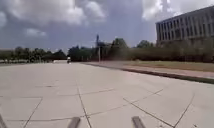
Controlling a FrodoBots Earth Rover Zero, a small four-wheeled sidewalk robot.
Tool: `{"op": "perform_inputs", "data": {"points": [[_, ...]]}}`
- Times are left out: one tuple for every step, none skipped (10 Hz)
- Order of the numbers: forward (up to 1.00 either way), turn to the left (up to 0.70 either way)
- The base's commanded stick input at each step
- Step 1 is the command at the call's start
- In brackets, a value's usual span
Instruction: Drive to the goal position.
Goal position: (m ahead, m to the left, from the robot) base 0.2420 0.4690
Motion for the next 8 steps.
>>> {"op": "perform_inputs", "data": {"points": [[0.0,0.0],[0.0,0.0],[0.0,0.0],[0.0,0.0],[0.0,0.0],[0.0,0.0],[0.0,0.0],[0.0,0.0]]}}
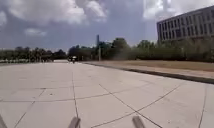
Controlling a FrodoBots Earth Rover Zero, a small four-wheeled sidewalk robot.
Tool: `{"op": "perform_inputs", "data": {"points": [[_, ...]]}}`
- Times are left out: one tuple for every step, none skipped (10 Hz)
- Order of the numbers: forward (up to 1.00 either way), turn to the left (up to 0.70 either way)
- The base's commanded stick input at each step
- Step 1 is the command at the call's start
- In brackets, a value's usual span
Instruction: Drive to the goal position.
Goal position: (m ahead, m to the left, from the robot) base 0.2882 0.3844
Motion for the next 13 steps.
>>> {"op": "perform_inputs", "data": {"points": [[0.0,0.0],[0.15,0.0],[0.3,0.0],[0.46,0.0],[0.61,0.0],[0.7,0.0],[0.7,0.0],[0.7,0.0],[0.7,0.0],[0.7,0.0],[0.7,0.0],[0.7,0.0],[0.7,0.0]]}}
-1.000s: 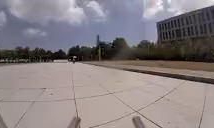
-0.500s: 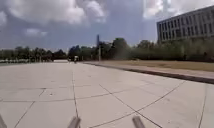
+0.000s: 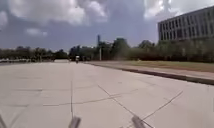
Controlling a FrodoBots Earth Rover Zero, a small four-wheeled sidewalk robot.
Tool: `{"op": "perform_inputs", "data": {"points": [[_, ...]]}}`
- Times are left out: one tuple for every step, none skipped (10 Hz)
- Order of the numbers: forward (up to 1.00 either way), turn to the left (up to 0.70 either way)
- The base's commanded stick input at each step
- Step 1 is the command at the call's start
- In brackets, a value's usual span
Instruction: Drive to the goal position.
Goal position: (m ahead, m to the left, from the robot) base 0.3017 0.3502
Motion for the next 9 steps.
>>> {"op": "perform_inputs", "data": {"points": [[0.7,0.0],[0.7,0.0],[0.7,0.0],[0.7,0.0],[0.7,0.0],[0.7,0.0],[0.7,0.0],[0.7,0.0],[0.7,0.0]]}}
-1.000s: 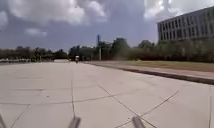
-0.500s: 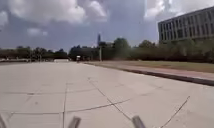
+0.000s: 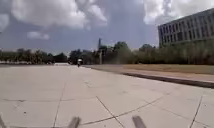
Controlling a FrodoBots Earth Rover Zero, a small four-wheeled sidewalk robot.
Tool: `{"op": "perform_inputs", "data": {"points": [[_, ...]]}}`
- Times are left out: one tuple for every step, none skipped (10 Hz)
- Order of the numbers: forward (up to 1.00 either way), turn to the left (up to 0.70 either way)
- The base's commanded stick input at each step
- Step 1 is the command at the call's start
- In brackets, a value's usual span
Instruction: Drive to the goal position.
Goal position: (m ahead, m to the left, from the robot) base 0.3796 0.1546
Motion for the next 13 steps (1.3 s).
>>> {"op": "perform_inputs", "data": {"points": [[0.7,0.0],[0.7,0.0],[0.7,0.0],[0.7,0.0],[0.7,0.0],[0.7,0.0],[0.7,0.0],[0.7,0.0],[0.7,0.0],[0.7,0.0],[0.7,0.0],[0.7,0.0],[0.7,0.0]]}}
